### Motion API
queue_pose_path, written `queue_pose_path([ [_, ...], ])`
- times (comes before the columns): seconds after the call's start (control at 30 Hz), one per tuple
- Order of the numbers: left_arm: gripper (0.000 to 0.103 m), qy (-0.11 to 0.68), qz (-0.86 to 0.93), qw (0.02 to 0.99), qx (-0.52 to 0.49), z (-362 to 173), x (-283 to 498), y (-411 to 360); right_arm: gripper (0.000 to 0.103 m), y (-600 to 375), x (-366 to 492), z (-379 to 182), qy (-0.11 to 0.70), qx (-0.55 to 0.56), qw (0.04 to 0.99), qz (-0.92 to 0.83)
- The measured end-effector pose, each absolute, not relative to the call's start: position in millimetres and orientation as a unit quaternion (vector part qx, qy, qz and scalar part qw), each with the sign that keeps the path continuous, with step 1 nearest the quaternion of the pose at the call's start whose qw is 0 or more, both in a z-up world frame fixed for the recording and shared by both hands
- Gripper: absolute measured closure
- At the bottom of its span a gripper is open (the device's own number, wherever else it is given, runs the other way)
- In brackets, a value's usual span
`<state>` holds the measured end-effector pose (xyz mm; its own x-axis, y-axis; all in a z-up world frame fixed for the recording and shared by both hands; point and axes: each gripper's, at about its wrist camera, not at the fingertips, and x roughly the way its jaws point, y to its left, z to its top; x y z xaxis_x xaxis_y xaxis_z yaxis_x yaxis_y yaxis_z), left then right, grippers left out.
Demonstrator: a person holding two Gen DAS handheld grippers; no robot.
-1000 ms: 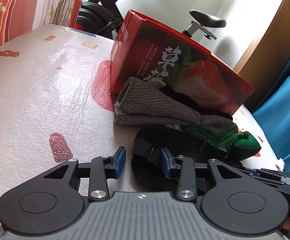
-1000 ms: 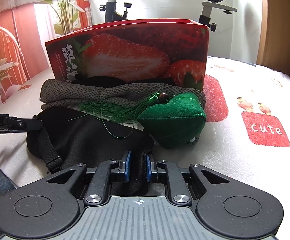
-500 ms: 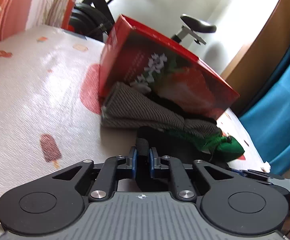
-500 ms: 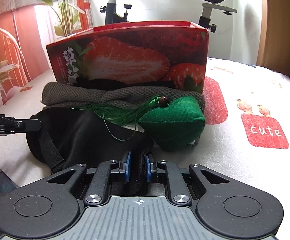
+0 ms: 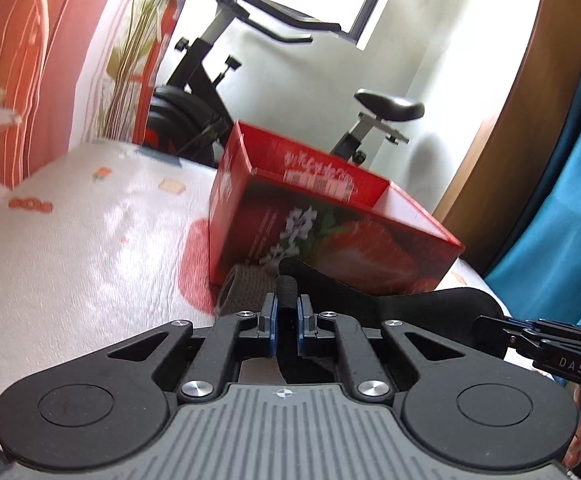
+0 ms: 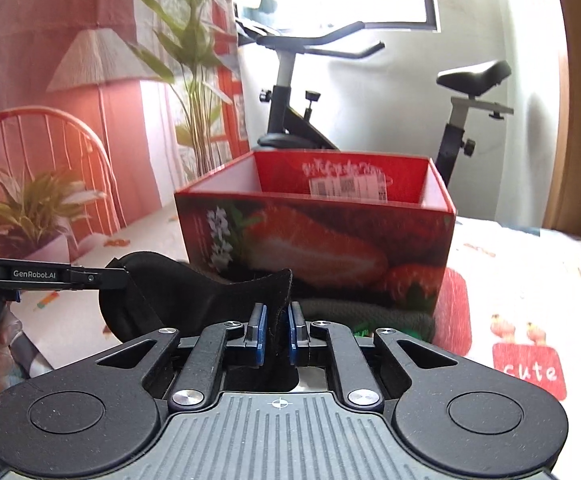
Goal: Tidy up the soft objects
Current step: 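Lift the black fabric item with both grippers and carry it over the red box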
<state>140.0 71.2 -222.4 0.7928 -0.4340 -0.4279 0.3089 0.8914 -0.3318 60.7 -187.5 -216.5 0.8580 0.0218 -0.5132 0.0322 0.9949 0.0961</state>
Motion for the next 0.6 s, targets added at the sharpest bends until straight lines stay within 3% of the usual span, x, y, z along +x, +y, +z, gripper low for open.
queue_pose_path([
  [0.2,0.093,0.205,-0.196,0.952,-0.116,-187,141,70,0.093,-191,69,-175,0.228,0.037,0.973,0.007],
  [0.6,0.093,0.181,-0.201,0.958,-0.101,-143,213,43,0.093,-226,151,-120,0.191,-0.044,0.98,0.01],
])
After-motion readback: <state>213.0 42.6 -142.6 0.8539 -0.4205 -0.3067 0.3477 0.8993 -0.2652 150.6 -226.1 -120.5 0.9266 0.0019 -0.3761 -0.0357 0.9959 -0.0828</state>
